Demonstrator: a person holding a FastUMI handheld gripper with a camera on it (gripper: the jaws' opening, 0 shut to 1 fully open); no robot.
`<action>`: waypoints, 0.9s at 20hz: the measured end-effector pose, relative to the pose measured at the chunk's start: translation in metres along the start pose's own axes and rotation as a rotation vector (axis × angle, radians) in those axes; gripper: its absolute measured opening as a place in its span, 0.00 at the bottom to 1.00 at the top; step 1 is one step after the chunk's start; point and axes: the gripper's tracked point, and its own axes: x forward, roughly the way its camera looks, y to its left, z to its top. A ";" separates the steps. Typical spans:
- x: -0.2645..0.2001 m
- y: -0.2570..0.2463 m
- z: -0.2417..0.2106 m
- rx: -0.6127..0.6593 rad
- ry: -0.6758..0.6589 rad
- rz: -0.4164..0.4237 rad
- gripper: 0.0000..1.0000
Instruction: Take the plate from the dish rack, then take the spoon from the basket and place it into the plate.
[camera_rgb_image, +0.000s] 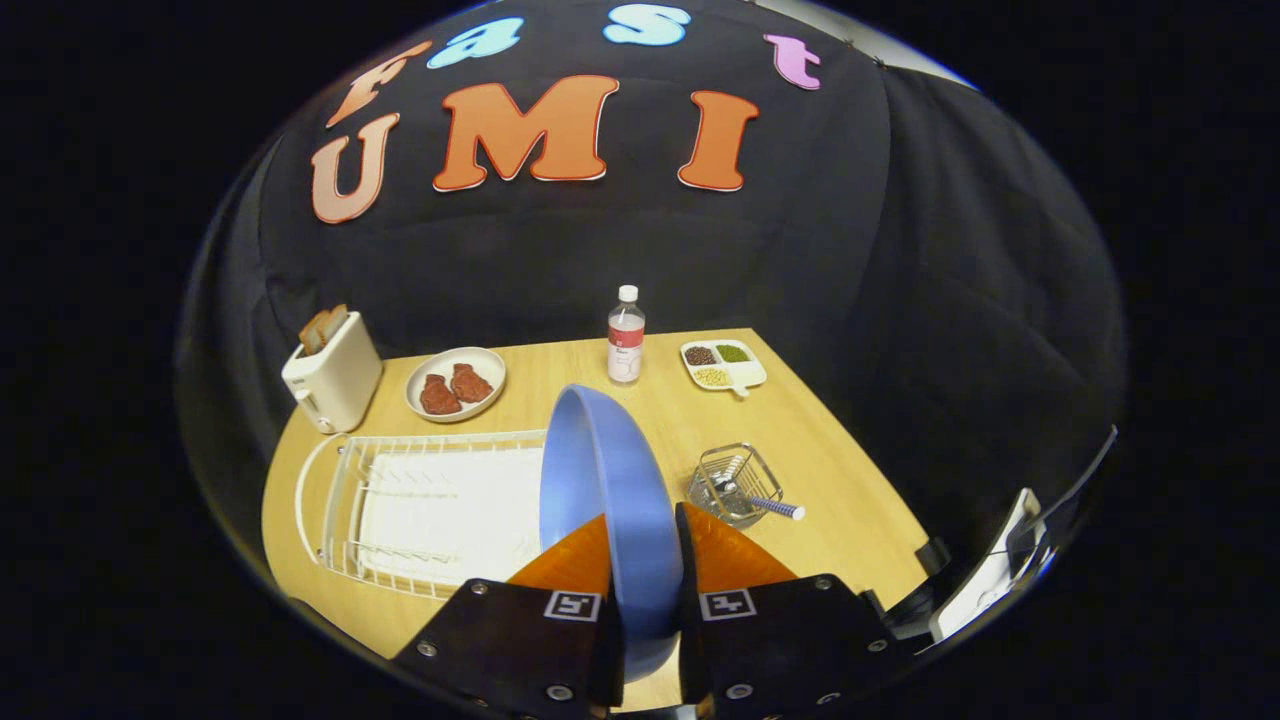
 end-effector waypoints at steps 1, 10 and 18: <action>-0.009 -0.002 -0.008 0.022 0.005 0.022 0.21; -0.050 -0.002 -0.093 0.209 0.098 0.199 0.22; -0.045 -0.009 -0.175 0.370 0.219 0.221 0.21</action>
